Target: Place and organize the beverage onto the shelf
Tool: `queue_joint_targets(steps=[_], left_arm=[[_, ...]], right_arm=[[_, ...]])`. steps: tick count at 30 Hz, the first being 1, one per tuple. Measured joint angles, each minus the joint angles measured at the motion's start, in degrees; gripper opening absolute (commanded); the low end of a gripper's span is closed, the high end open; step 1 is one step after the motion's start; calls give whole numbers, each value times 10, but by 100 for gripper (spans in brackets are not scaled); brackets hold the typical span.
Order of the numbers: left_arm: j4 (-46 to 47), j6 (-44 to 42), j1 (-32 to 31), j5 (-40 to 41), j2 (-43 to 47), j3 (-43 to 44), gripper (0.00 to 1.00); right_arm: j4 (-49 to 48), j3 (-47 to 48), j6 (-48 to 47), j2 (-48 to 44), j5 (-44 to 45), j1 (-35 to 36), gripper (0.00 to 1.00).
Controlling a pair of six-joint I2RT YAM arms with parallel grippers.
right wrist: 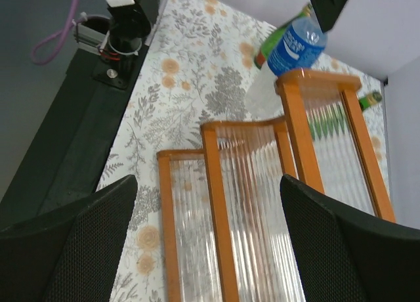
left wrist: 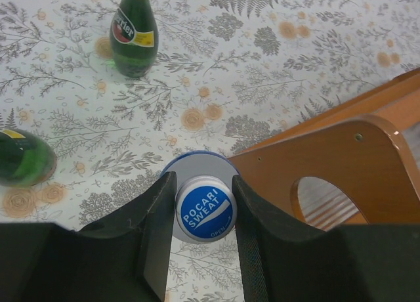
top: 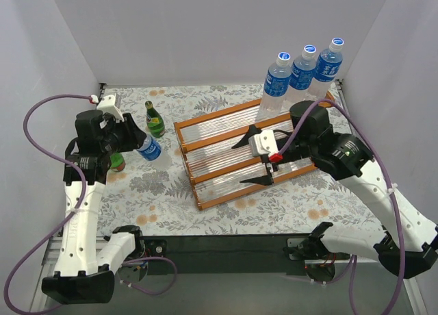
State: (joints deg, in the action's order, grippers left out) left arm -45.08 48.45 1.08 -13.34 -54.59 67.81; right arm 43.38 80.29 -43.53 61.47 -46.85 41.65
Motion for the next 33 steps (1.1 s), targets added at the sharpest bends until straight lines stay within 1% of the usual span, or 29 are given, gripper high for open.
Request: queue_joint_targets(steps=[4, 7, 14, 23, 27, 33], left_arm=[[-13, -1, -1, -22, 22, 0, 0], [-30, -1, -1, -24, 26, 13, 0], [-42, -1, -1, -38, 25, 60, 0], [-50, 4, -1, -68, 54, 64, 0], [-51, 11, -1, -70, 68, 67, 0], [-53, 23, -1, -68, 68, 88, 0]], right_arm=[[-3, 45, -10, 48, 27, 75, 93], [-7, 72, -13, 85, 47, 108, 92], [-61, 120, 39, 162, 93, 146, 91], [-146, 156, 126, 223, 158, 216, 90], [-194, 163, 168, 253, 212, 241, 89], [-257, 207, 221, 320, 311, 264, 89]])
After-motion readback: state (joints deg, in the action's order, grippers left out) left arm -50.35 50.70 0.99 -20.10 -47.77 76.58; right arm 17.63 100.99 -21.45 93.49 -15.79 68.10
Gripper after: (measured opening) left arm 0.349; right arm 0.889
